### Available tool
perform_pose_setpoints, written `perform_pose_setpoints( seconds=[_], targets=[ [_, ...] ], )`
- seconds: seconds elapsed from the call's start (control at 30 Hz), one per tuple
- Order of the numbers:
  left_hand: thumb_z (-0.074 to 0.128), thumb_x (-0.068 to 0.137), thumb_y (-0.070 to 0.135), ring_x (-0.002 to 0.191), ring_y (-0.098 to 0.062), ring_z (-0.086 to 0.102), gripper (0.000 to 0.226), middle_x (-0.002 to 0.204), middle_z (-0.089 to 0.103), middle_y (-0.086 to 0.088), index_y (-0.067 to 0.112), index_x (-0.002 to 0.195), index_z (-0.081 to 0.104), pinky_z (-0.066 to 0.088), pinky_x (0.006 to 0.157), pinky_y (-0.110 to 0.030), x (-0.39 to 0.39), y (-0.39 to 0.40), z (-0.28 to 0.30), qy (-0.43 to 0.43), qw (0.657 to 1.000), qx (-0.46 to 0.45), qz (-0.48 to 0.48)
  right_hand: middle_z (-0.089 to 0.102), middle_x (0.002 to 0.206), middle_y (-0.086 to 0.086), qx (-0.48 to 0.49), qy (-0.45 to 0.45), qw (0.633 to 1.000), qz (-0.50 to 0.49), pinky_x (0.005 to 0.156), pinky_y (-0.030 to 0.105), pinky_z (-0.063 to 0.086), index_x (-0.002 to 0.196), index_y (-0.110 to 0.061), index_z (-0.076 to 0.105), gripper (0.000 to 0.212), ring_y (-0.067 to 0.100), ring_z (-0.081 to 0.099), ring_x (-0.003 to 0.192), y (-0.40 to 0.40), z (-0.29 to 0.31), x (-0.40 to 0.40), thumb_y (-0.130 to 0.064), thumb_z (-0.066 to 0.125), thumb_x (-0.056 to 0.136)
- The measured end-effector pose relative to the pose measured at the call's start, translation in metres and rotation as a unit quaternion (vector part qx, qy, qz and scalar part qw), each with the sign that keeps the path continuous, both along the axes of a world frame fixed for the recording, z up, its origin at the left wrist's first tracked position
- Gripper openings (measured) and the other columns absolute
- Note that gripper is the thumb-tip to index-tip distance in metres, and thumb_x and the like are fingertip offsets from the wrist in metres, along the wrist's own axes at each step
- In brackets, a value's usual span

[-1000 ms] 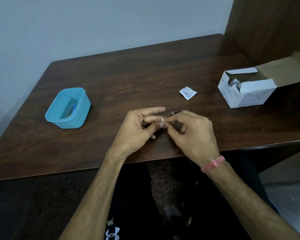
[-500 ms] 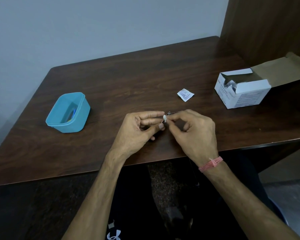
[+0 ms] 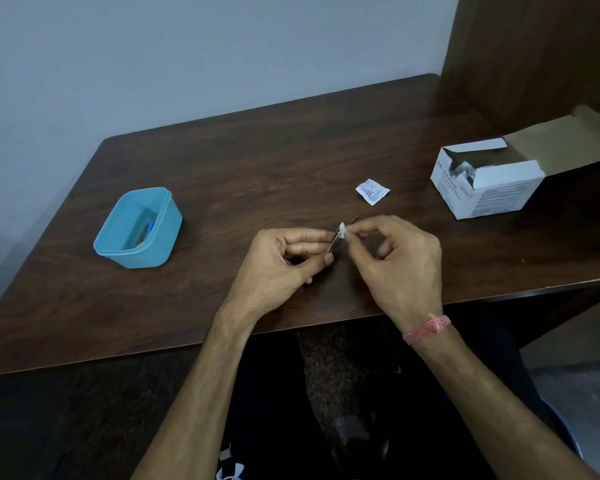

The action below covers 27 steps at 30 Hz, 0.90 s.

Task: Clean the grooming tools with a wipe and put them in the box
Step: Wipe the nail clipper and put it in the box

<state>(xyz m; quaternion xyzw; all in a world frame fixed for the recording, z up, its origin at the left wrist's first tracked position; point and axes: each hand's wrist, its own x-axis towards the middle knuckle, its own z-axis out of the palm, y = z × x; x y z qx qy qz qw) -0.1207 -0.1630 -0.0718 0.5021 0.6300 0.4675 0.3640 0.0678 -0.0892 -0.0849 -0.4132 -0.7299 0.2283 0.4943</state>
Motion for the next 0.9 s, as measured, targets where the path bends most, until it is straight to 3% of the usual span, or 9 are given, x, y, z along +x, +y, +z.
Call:
perform_pose_setpoints(
  seconds=[0.13, 0.3, 0.5, 0.57, 0.8, 0.9],
  targets=[
    [0.086, 0.098, 0.012, 0.103, -0.014, 0.083, 0.032, 0.109, 0.087, 0.01, 0.024, 0.126, 0.082, 0.06, 0.068, -0.023, 0.0006, -0.0009, 0.0008, 0.006, 1.0, 0.001, -0.002, 0.074, 0.087, -0.02, -0.015, -0.013, 1.0, -0.006, 0.064, 0.023, 0.052, 0.09, -0.029, 0.083, 0.01, 0.012, 0.06, 0.058, -0.0002, -0.0001, -0.0013, -0.021, 0.088, 0.087],
    [0.085, 0.098, 0.01, 0.101, -0.014, 0.083, 0.03, 0.108, 0.087, 0.008, 0.023, 0.126, 0.083, 0.059, 0.068, -0.022, -0.0015, -0.0007, -0.0011, 0.01, 1.0, 0.01, 0.005, 0.059, 0.07, -0.031, -0.007, -0.077, 0.994, 0.079, 0.071, 0.033, 0.059, 0.091, -0.031, 0.083, 0.009, 0.002, 0.062, 0.059, -0.0036, 0.0016, -0.0026, -0.025, 0.09, 0.088],
    [0.086, 0.098, 0.011, 0.103, -0.011, 0.083, 0.028, 0.108, 0.087, 0.008, 0.024, 0.122, 0.084, 0.06, 0.068, -0.023, -0.001, -0.0005, -0.0014, 0.009, 1.0, 0.008, 0.007, 0.071, 0.09, -0.021, 0.011, -0.042, 0.999, 0.015, 0.064, 0.026, 0.052, 0.094, -0.029, 0.082, 0.008, 0.007, 0.055, 0.054, -0.0058, -0.0008, -0.0014, -0.022, 0.086, 0.092],
    [0.085, 0.099, 0.011, 0.104, -0.011, 0.083, 0.028, 0.108, 0.087, 0.009, 0.026, 0.122, 0.085, 0.059, 0.068, -0.023, -0.0006, -0.0004, -0.0008, 0.012, 1.0, 0.006, 0.003, 0.072, 0.09, -0.019, 0.005, -0.044, 0.999, 0.001, 0.064, 0.031, 0.054, 0.094, -0.029, 0.082, 0.007, 0.007, 0.055, 0.054, -0.0035, -0.0023, -0.0021, -0.023, 0.085, 0.092],
    [0.085, 0.099, 0.012, 0.097, -0.013, 0.083, 0.03, 0.106, 0.087, 0.007, 0.022, 0.126, 0.082, 0.061, 0.07, -0.027, -0.0017, -0.0014, -0.0009, -0.007, 1.0, 0.017, 0.025, 0.073, 0.089, -0.018, 0.002, -0.101, 0.991, 0.086, 0.065, 0.034, 0.058, 0.095, -0.032, 0.083, 0.011, 0.001, 0.056, 0.056, -0.005, -0.0045, -0.0016, -0.026, 0.088, 0.088],
    [0.084, 0.098, 0.008, 0.098, -0.016, 0.083, 0.028, 0.106, 0.087, 0.004, 0.018, 0.125, 0.083, 0.061, 0.069, -0.025, -0.0012, -0.0014, 0.0003, -0.02, 0.999, 0.024, 0.026, 0.074, 0.092, -0.019, 0.005, -0.07, 0.995, 0.066, 0.064, 0.03, 0.055, 0.096, -0.032, 0.083, 0.011, 0.009, 0.057, 0.054, -0.0038, -0.0039, -0.0012, -0.024, 0.087, 0.09]
  ],
)
